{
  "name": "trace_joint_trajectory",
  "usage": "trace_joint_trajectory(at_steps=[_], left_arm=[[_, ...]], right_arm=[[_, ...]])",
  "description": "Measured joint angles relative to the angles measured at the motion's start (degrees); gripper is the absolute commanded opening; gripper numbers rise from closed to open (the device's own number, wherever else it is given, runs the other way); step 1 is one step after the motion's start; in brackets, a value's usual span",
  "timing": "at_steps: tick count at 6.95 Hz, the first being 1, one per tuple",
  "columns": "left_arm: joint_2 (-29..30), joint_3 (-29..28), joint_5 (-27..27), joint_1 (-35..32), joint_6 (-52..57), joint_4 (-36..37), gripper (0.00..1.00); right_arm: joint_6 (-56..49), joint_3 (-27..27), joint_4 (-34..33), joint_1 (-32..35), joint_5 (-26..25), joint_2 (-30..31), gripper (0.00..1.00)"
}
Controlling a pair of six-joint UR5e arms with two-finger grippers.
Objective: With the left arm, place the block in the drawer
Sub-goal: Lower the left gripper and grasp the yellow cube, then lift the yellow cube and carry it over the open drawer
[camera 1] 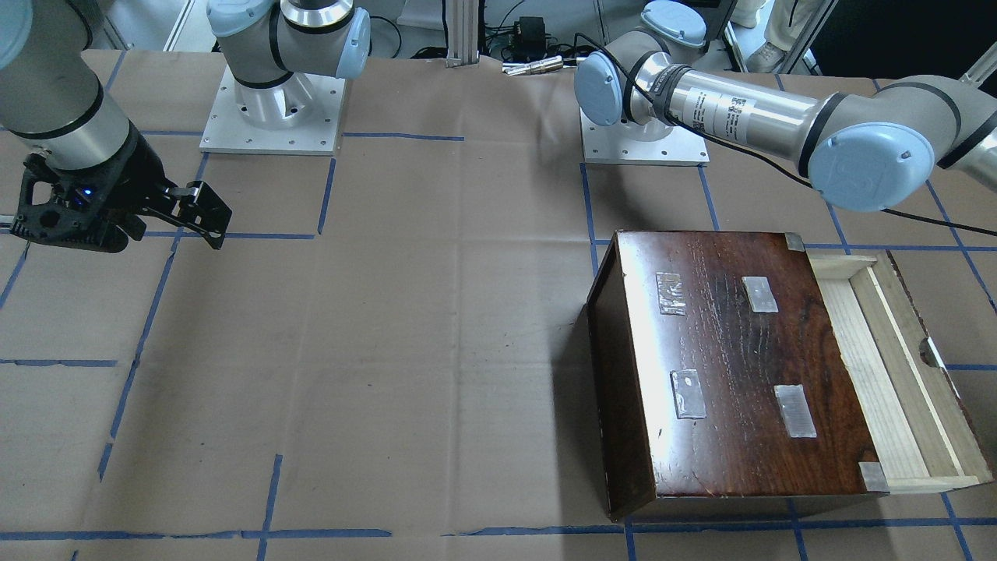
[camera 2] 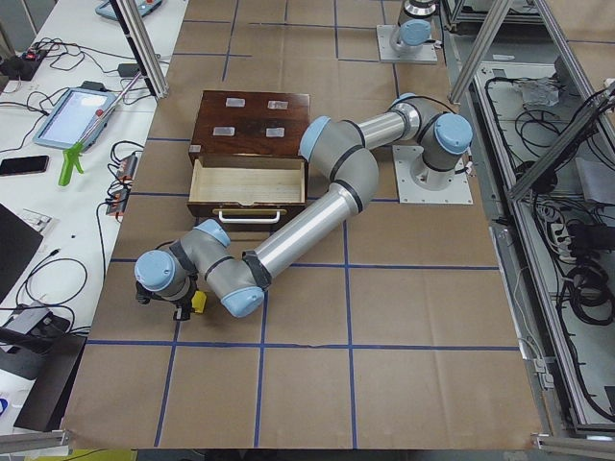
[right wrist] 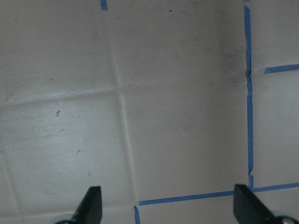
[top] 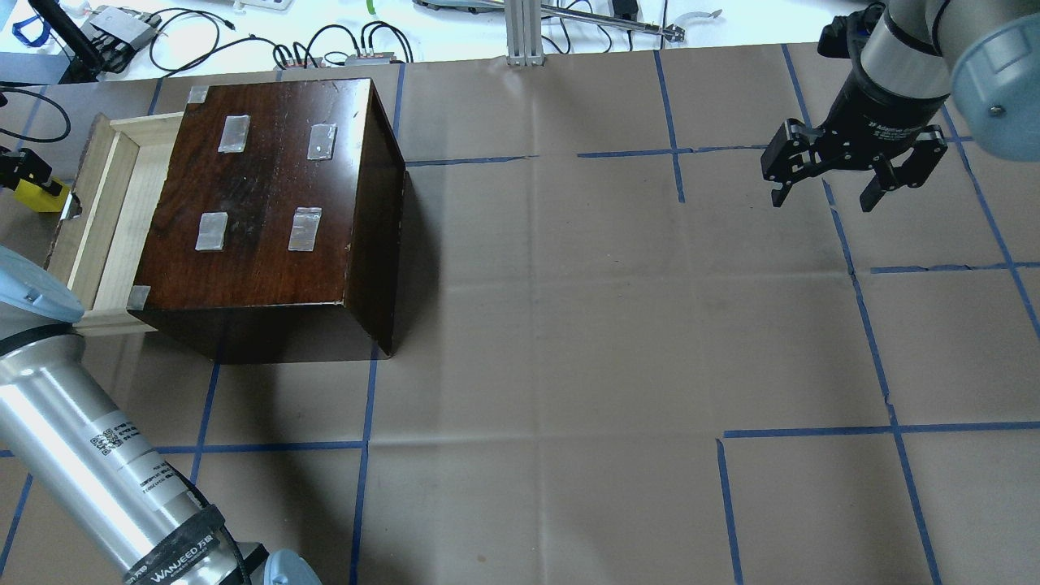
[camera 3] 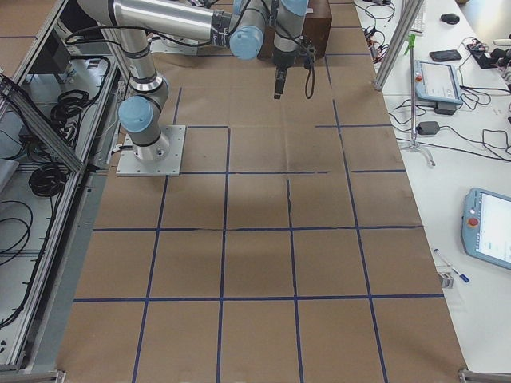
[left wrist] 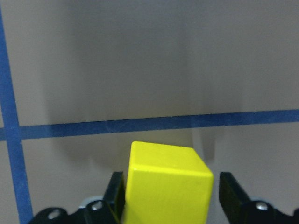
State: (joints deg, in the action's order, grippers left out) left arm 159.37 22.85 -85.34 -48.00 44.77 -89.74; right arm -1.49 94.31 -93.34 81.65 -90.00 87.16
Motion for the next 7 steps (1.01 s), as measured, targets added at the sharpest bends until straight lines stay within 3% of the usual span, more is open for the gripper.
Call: trace_joint_trajectory(at_steps=[3, 7], left_arm=[[-4.6, 0.7, -0.2, 0.0, 0.0, -2.4, 0.29], [-16.0, 1.8, -0.4, 0.0, -1.9, -19.5, 0.20]], right_arm=[[0.0, 0.0, 0.0, 0.0, 0.0, 0.0, 1.00], [0.0, 0.0, 0.0, 0.0, 0.0, 0.0, 1.00]])
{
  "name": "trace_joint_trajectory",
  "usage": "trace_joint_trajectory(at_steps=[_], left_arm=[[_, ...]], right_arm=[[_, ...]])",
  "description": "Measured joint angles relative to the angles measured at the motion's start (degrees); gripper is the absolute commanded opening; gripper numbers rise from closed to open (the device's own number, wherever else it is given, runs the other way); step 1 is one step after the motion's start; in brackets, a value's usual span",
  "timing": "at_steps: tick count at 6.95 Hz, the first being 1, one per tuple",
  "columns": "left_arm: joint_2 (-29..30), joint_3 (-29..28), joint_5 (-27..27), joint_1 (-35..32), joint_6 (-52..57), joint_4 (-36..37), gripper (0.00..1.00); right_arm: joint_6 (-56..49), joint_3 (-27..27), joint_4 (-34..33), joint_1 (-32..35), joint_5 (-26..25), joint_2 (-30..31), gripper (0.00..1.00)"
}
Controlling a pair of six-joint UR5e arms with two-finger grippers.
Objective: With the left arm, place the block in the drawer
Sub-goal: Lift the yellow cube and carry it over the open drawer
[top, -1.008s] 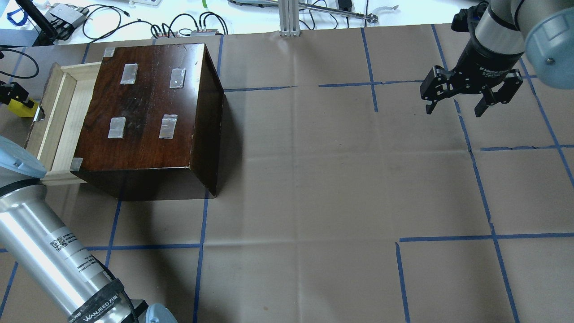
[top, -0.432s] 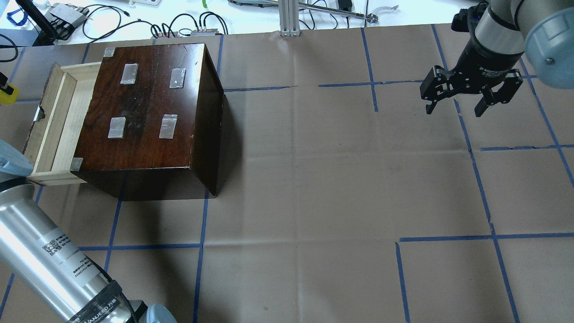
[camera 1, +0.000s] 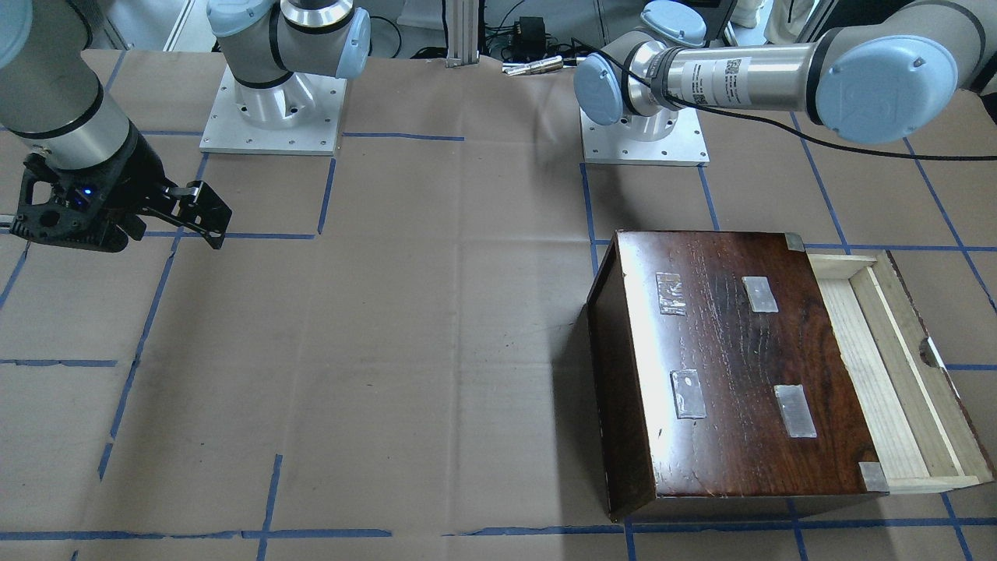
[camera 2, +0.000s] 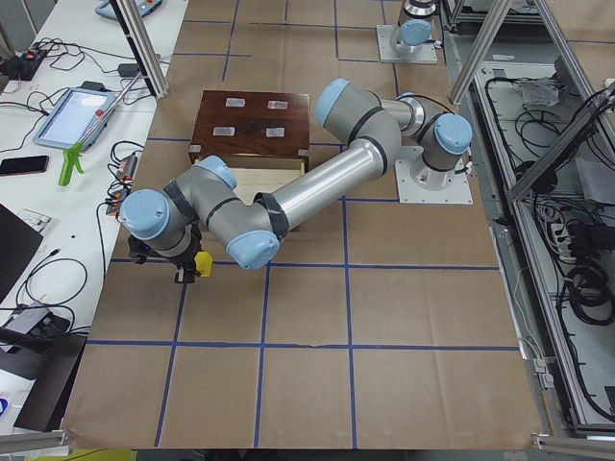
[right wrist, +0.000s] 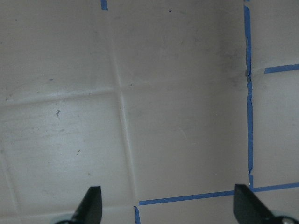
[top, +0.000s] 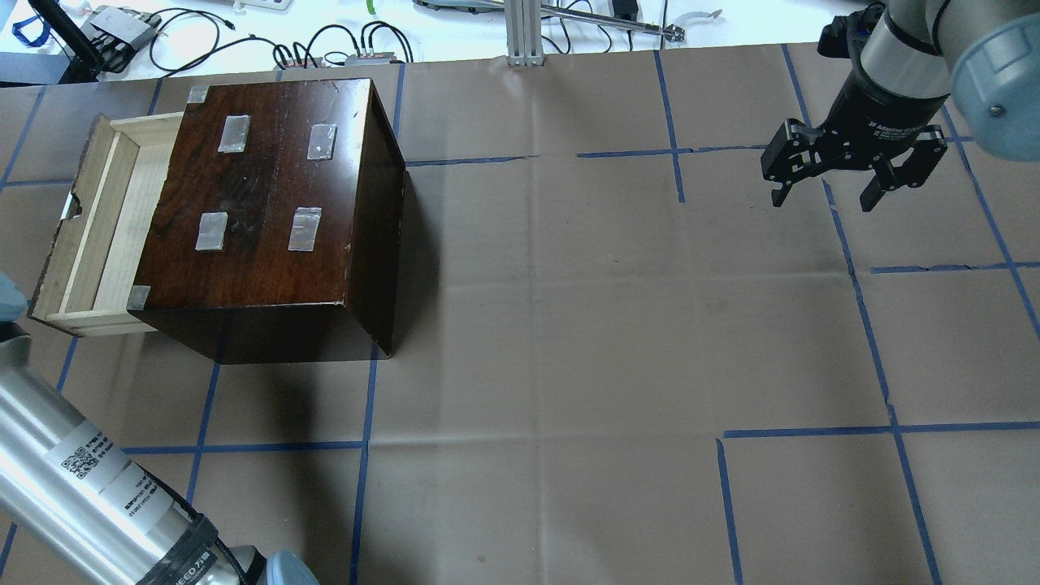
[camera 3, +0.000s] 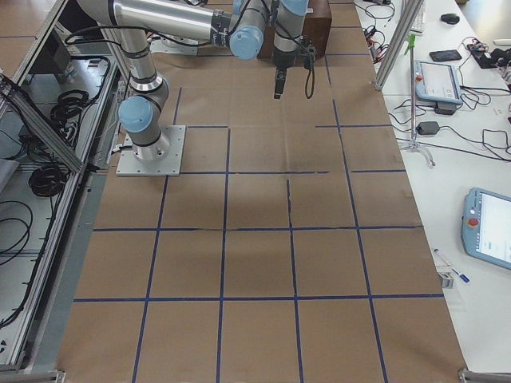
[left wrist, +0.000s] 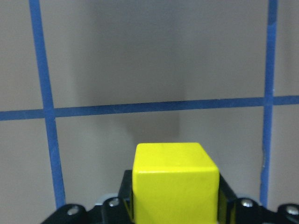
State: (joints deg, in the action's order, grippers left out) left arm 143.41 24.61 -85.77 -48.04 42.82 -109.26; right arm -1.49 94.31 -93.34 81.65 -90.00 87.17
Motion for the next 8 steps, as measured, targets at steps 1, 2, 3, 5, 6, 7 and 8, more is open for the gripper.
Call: trace_joint_trajectory(at_steps=[1, 2, 3, 5, 6, 7, 8], left_arm=[[-2.0, 1.2, -0.2, -0.1, -0.6, -2.9, 0.19], [-4.5, 4.9, -0.3, -0.1, -1.0, -3.7, 0.19], [-8.6, 11.8, -0.3, -0.1, -1.8, -2.0, 0.20], [-19.5, 30.1, -0.5, -0.2, -5.3, 7.1, 0.21], [-24.4, 37.7, -0.5, -0.8, -6.8, 11.3, 0.21], [-28.6, 43.6, -0.5, -2.6, -8.9, 14.9, 0.21], [-31.9, 47.4, -0.6, -5.2, -11.6, 17.5, 0.21]], right_arm=[[0.0, 0.0, 0.0, 0.0, 0.0, 0.0, 1.00], [0.0, 0.0, 0.0, 0.0, 0.0, 0.0, 1.00], [0.0, 0.0, 0.0, 0.0, 0.0, 0.0, 1.00], [0.0, 0.0, 0.0, 0.0, 0.0, 0.0, 1.00], [0.0, 0.0, 0.0, 0.0, 0.0, 0.0, 1.00], [0.0, 0.0, 0.0, 0.0, 0.0, 0.0, 1.00], [0.0, 0.0, 0.0, 0.0, 0.0, 0.0, 1.00]])
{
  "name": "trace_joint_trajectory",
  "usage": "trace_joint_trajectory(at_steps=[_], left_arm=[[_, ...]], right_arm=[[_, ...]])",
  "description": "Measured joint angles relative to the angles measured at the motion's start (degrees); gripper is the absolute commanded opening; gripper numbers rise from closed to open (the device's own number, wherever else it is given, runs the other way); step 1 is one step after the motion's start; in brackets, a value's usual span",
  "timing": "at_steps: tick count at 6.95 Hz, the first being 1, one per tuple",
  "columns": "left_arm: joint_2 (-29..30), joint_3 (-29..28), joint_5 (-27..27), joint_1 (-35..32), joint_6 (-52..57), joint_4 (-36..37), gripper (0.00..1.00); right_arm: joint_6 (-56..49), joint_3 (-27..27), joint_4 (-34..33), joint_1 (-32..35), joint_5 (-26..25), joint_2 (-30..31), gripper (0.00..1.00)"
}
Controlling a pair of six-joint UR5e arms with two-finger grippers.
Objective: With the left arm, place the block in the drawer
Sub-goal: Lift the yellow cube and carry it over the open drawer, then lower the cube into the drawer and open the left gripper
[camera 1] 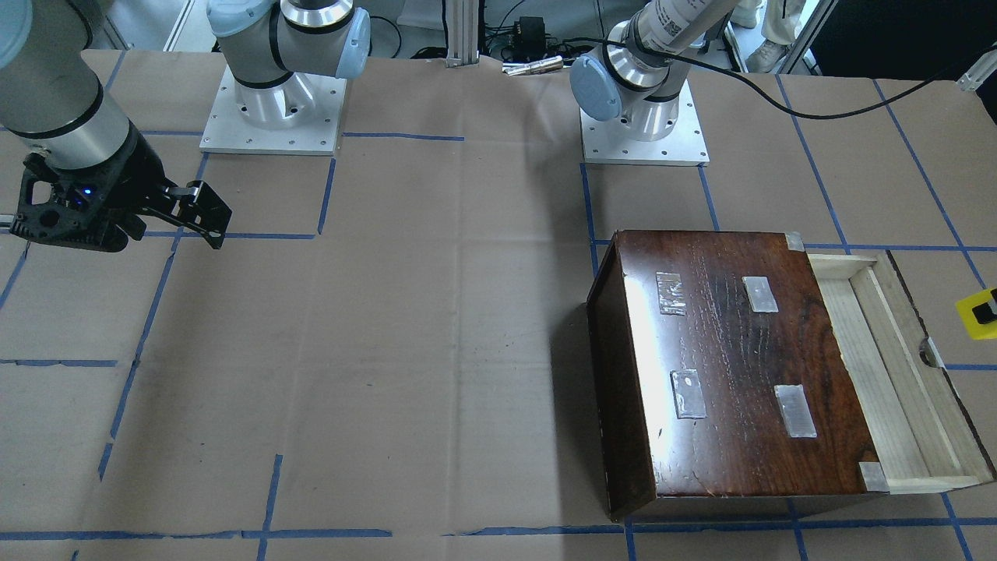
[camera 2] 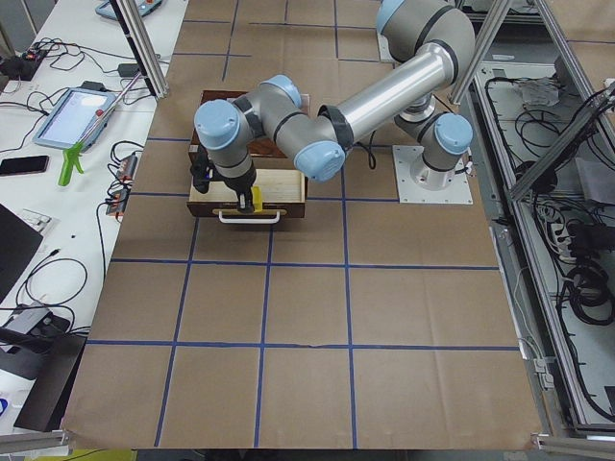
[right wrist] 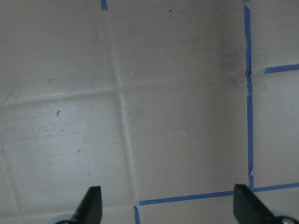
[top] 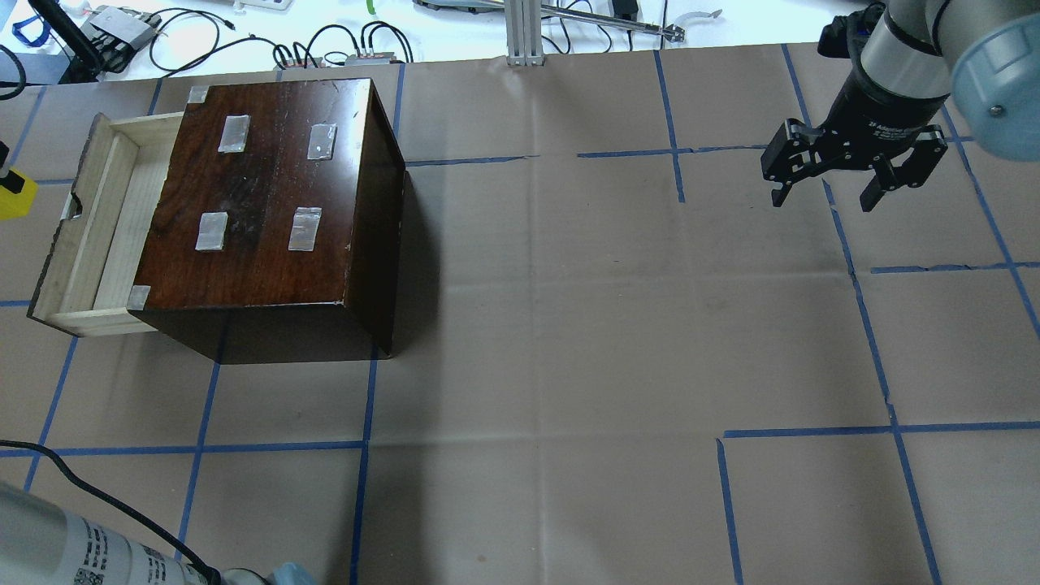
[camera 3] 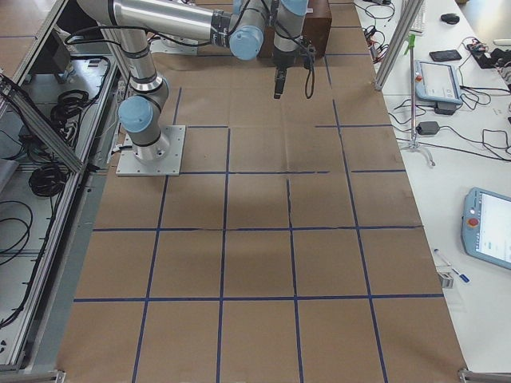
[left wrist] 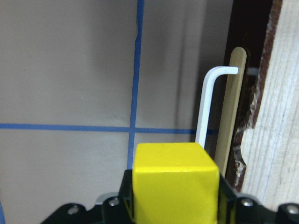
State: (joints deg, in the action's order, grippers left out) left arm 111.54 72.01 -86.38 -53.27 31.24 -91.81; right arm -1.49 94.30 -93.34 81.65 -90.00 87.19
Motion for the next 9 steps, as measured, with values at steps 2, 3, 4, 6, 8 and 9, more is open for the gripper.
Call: trace_joint_trajectory(at_steps=[2, 3, 4, 6, 8, 9], left_arm=[[-5.0, 5.2, 0.0, -4.0, -4.6, 1.4, 0.21], [-7.1, 8.2, 0.0, -5.1, -6.3, 2.2, 0.21], [-8.5, 11.1, 0.0, -5.7, -7.0, 3.9, 0.21], [-9.4, 16.0, 0.0, -6.3, -7.1, 7.6, 0.21], [-8.3, 19.9, -1.2, -6.7, -6.6, 13.0, 0.21], [-7.8, 21.8, -2.0, -6.8, -5.6, 16.0, 0.22]], right_arm=[[0.0, 0.0, 0.0, 0.0, 0.0, 0.0, 1.00], [0.0, 0.0, 0.0, 0.0, 0.0, 0.0, 1.00], [0.0, 0.0, 0.0, 0.0, 0.0, 0.0, 1.00], [0.0, 0.0, 0.0, 0.0, 0.0, 0.0, 1.00], [0.0, 0.0, 0.0, 0.0, 0.0, 0.0, 1.00], [0.0, 0.0, 0.0, 0.0, 0.0, 0.0, 1.00]])
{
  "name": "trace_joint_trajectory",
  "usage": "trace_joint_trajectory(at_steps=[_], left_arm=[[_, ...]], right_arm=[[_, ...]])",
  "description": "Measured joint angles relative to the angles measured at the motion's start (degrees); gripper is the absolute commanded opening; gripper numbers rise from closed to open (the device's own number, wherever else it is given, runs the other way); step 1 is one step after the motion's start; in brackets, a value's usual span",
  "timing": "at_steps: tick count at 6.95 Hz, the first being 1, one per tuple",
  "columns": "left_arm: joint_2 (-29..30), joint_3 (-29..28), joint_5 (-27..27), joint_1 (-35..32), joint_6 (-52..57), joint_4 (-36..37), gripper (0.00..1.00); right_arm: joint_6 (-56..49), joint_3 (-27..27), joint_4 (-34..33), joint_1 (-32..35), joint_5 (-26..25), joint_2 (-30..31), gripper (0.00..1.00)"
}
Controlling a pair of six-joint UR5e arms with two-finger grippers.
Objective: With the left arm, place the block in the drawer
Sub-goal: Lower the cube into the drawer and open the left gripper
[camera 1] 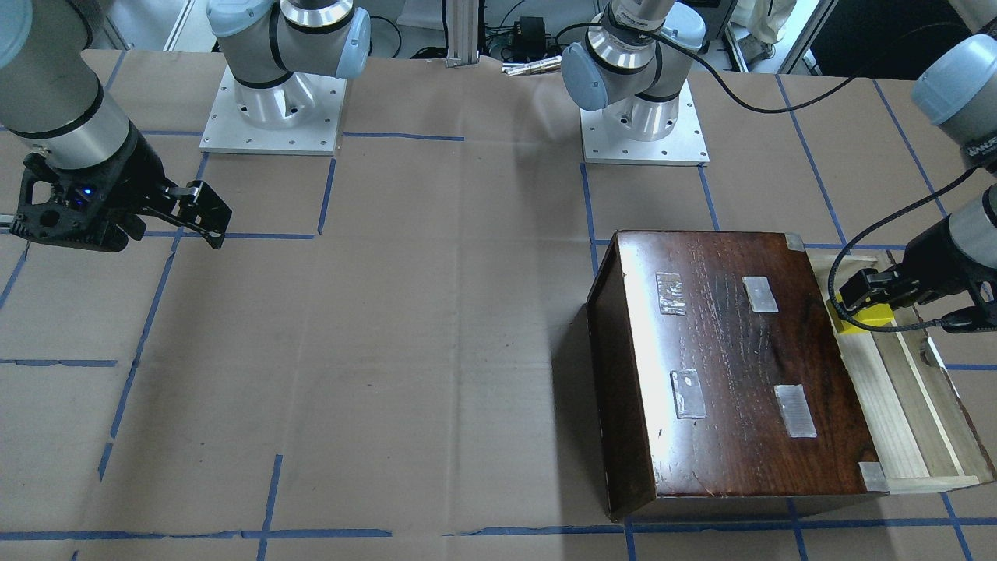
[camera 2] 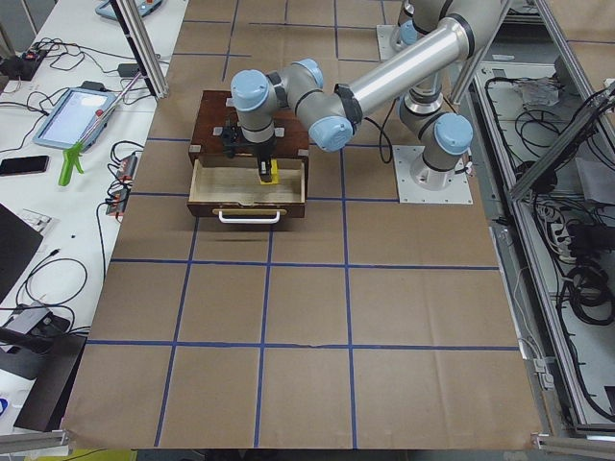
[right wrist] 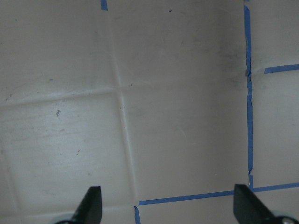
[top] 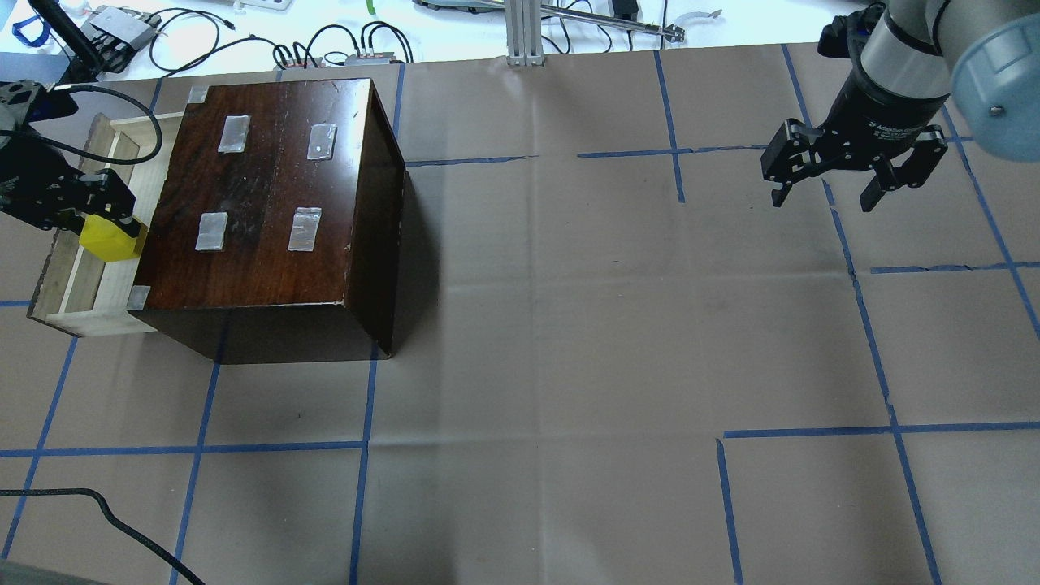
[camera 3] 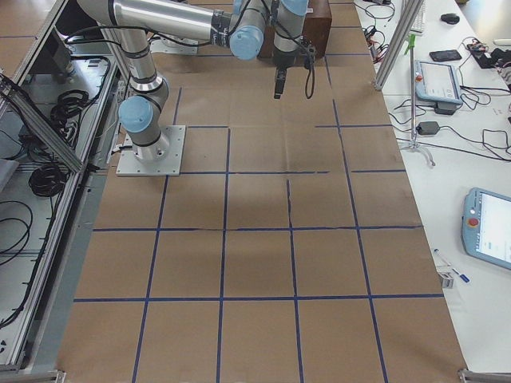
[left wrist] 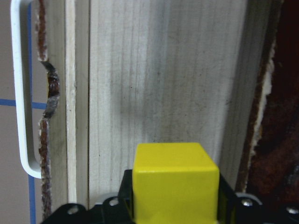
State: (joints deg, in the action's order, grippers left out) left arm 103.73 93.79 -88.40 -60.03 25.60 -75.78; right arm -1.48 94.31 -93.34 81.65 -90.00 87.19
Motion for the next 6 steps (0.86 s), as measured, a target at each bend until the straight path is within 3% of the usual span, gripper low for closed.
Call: trace_joint_trajectory(at_steps=[1, 2, 3, 6], left_arm=[[0.5, 1.5, -0.4, 0.0, 0.8, 2.7, 0.32], [0.9, 2.1, -0.6, -0.1, 1.1, 4.1, 0.73], [1.1, 2.0, -0.6, -0.1, 1.2, 4.7, 0.98], [0.2, 0.7, -0.5, -0.1, 1.2, 5.0, 0.98]], right_arm=[[0.0, 0.0, 0.0, 0.0, 0.0, 0.0, 1.00], [0.0, 0.0, 0.0, 0.0, 0.0, 0.0, 1.00], [0.0, 0.0, 0.0, 0.0, 0.0, 0.0, 1.00], [0.0, 0.0, 0.0, 0.0, 0.0, 0.0, 1.00]])
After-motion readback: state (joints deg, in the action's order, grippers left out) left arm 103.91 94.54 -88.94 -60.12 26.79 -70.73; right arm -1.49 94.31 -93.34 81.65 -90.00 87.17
